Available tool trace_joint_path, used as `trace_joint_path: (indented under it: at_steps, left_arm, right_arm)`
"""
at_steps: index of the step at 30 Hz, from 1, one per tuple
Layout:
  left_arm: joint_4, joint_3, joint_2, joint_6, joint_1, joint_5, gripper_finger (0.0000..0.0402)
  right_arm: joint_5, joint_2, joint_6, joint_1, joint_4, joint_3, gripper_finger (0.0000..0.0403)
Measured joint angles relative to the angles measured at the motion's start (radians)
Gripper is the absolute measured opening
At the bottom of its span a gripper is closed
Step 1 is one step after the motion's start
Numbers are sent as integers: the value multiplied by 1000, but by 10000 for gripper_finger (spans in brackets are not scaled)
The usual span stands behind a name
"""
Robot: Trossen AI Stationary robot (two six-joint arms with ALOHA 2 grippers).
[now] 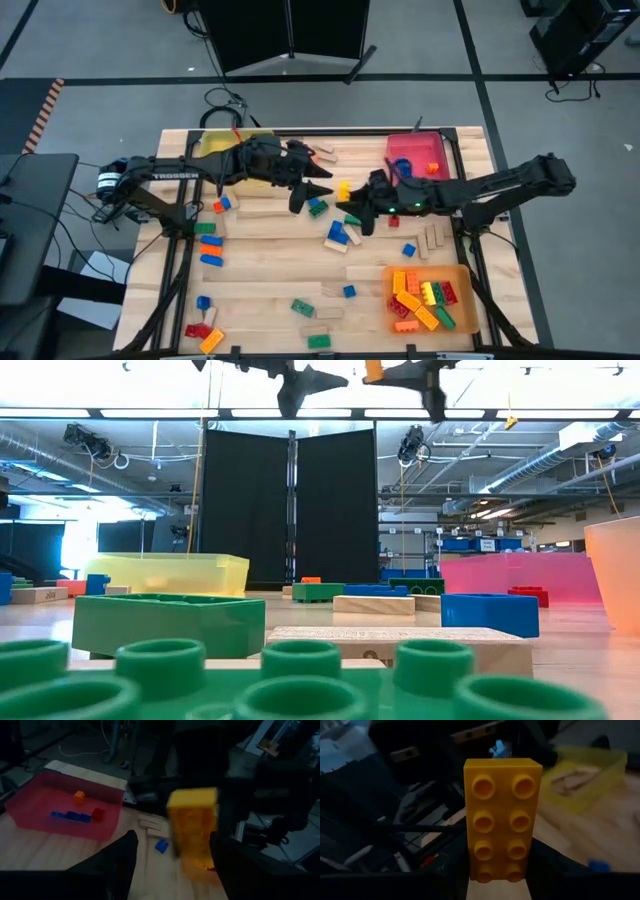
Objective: Sort blocks by size
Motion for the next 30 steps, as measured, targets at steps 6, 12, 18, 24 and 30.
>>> trace_joint_path:
  at_steps: [6,12,18,24,30]
  left_arm:
    - [-1,-1,-7,-63,63,93,259]
    - [-44,-1,-10,-108,118,167,257]
    - [-63,-1,-10,-107,129,231,257]
    - [-84,-1,-10,-106,130,230,257]
    - [-81,-1,-10,-77,130,230,257]
  right_arm:
    - [111,-142,292,118,-348,1,152]
    - [138,-192,712,335,-650,1,152]
    - [-3,-120,1176,581,-841,1,152]
    - [-186,-14,1503,761,-850,1,157]
    - [-366,75,1630,845,-827,1,168]
